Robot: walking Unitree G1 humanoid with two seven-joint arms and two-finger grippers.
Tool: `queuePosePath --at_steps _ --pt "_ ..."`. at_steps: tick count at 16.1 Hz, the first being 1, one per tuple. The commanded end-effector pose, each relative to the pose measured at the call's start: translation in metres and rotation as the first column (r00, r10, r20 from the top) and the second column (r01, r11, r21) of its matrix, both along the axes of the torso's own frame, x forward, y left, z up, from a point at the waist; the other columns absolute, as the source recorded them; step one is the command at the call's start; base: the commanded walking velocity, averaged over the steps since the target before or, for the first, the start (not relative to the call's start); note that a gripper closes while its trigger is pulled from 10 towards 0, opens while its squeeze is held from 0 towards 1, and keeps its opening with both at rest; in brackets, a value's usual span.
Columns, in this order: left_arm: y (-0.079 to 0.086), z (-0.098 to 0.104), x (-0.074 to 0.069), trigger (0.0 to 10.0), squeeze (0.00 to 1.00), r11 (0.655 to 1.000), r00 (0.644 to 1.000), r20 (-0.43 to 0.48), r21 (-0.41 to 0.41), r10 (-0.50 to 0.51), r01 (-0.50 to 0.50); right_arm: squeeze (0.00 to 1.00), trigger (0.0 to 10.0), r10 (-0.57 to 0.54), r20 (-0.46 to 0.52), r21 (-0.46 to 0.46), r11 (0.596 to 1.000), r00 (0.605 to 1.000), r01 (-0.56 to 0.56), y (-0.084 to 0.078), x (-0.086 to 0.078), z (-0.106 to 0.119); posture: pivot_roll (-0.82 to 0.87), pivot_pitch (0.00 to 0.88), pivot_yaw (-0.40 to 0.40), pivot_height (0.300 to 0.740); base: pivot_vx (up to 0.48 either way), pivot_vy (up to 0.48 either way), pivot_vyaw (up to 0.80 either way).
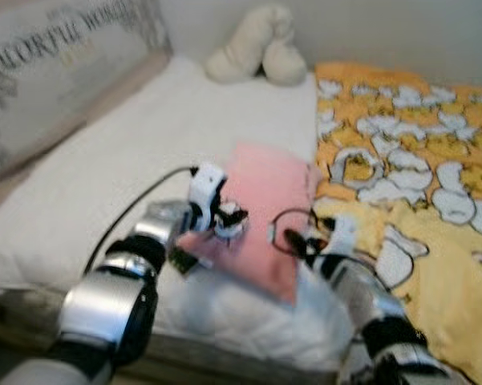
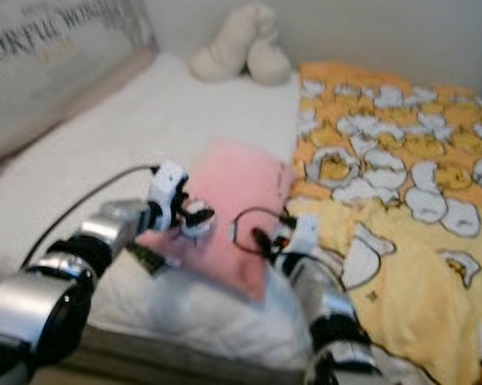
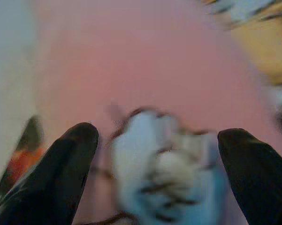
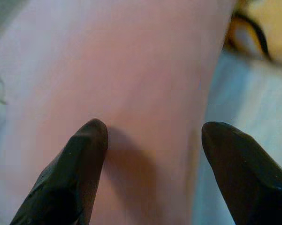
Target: Clean up the room
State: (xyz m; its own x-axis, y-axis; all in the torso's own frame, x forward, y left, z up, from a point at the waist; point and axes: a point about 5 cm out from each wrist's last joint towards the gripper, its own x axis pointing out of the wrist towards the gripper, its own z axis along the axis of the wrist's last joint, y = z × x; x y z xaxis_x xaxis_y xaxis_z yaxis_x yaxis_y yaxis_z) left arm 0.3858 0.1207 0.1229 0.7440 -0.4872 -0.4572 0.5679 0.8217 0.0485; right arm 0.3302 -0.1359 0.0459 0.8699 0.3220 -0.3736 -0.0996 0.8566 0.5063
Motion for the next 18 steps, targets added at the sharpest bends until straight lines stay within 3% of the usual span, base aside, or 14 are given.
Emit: queuePosePath --at_steps 1,3,8,10,12,17,18 --pt "0.010 -0.004 0.000 10.0 0.00 0.995 0.996 -0.007 0.042 0.086 -0.085 0.00 10.0 0.024 -0.005 -0.013 1.000 1.000 -0.024 0.007 0.002 -0.001 0.12 0.141 -0.012 0.740 0.000 0.000 0.00" --pt "0.017 -0.007 0.001 10.0 0.00 0.981 0.986 0.020 0.108 0.163 -0.164 0.00 10.0 0.036 -0.005 -0.034 0.999 0.999 -0.036 0.016 0.008 0.002 0.12 0.141 -0.010 0.740 0.000 0.000 0.00" --pt "0.016 0.015 0.010 10.0 0.00 0.988 0.987 0.065 0.032 0.149 -0.151 0.00 10.0 0.040 0.123 -0.102 0.994 0.992 -0.027 0.006 0.019 0.020 0.11 0.120 -0.014 0.740 0.000 0.000 0.00" --pt "0.024 0.005 0.006 10.0 0.00 0.984 0.986 0.030 0.059 0.164 -0.166 0.00 10.0 0.027 0.112 -0.099 0.995 0.993 -0.016 0.004 0.017 0.016 0.12 0.111 -0.014 0.740 0.000 0.000 0.00" --pt "0.036 -0.005 0.001 10.0 0.00 0.974 0.975 -0.013 0.048 0.224 -0.223 0.00 10.0 0.031 0.047 -0.085 0.996 0.998 -0.027 0.012 0.011 0.003 0.12 0.103 -0.011 0.740 0.000 0.000 0.00" --pt "0.061 0.009 0.006 10.0 0.00 0.952 0.953 0.032 0.026 0.303 -0.304 0.00 10.0 0.089 0.061 -0.101 0.991 0.994 -0.083 0.031 0.015 0.009 0.13 0.092 0.000 0.740 0.000 0.000 0.00" --pt "0.065 -0.003 0.000 10.0 0.00 0.945 0.944 -0.028 0.022 0.328 -0.327 0.00 10.0 0.089 0.029 -0.115 0.990 0.996 -0.085 0.033 0.012 0.003 0.14 0.093 -0.002 0.740 0.000 0.000 0.00"
